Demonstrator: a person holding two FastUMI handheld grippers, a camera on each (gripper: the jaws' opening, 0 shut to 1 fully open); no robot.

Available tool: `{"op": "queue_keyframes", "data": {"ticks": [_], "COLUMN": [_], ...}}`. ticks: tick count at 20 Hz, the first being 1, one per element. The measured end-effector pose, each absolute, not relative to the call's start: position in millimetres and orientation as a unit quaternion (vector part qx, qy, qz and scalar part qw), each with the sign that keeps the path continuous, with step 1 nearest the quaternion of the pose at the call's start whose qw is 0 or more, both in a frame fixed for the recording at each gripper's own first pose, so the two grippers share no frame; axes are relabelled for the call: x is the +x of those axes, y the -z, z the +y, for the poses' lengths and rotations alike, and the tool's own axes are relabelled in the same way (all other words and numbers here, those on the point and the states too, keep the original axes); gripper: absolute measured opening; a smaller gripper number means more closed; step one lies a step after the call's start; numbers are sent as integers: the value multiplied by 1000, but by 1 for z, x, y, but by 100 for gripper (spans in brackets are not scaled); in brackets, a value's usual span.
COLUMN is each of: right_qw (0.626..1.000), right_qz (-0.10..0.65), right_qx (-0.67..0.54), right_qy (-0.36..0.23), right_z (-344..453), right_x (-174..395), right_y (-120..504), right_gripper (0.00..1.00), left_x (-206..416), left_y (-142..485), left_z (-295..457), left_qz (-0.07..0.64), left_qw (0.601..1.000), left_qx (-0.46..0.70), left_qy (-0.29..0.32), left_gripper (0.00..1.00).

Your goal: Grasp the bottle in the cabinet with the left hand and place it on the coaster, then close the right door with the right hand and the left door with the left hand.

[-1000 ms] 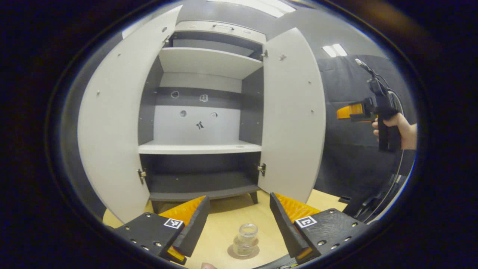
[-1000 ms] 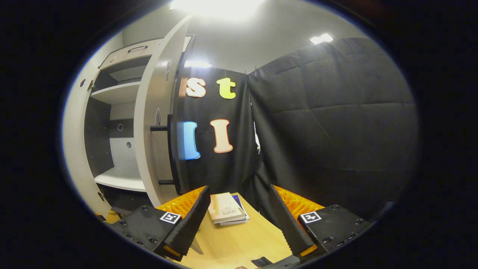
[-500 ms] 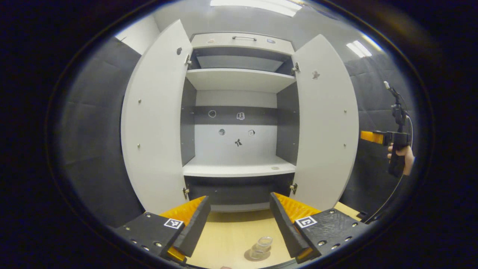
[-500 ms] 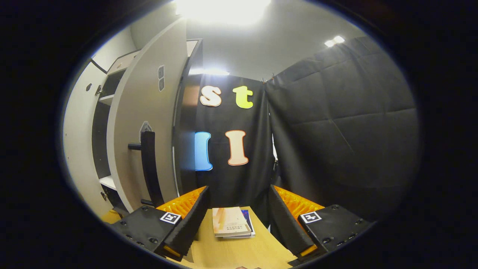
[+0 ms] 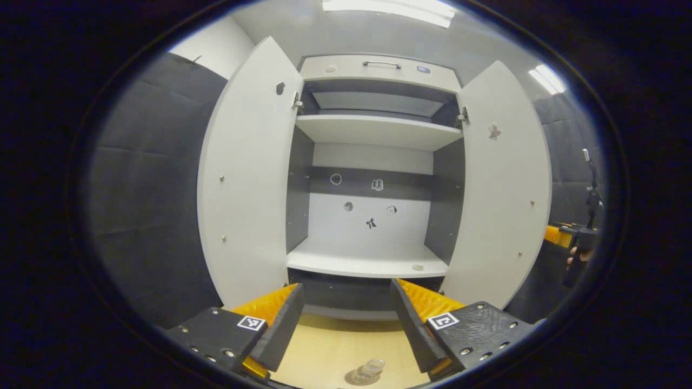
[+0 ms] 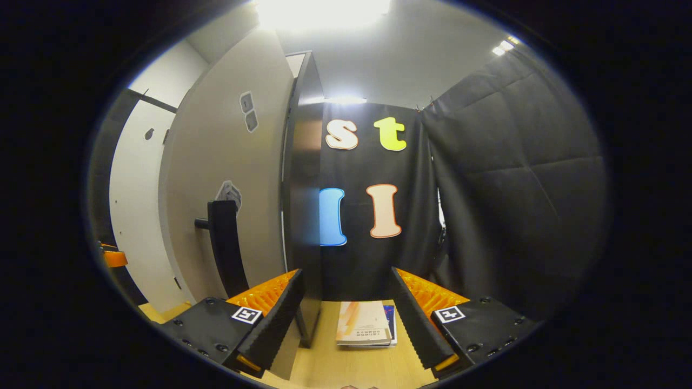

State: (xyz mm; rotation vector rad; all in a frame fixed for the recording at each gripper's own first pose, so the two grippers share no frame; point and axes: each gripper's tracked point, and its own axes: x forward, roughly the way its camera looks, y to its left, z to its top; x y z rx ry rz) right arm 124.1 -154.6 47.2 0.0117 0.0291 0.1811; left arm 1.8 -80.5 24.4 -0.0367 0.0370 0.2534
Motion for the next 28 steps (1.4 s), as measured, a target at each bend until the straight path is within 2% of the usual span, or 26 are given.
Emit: {"op": "queue_keyframes", "data": {"ticks": [2,6,7,14,16,22,28], "right_qw": [992,987,987,997,998,998,996], "right_qz": [28,39,38,14,18,20,27], "right_qx": [25,57,54,-22,-3,-13,-39], "right_qy": [-117,-145,-145,-73,-54,-52,-78], "right_z": [-148,-135,-132,-127,-120,-82,-29], "right_x": [129,123,122,110,106,95,99], "right_y": [-51,-61,-64,-79,-74,-76,-74], "right_gripper": [100,92,97,97,97,97,97], "left_x": [-3,-3,-3,-4,-6,-11,-19], "left_y": [-33,-19,-14,-13,-12,-3,7], "left_z": [-74,-58,-55,-29,-23,-15,2], "left_qz": [3,6,12,18,22,35,43], "left_qw": [991,991,991,995,996,996,996], "left_qx": [-17,-26,-30,-6,3,-3,14], "left_qy": [-132,-133,-131,-100,-91,-79,-77], "left_gripper": [92,93,93,94,93,94,93]}}
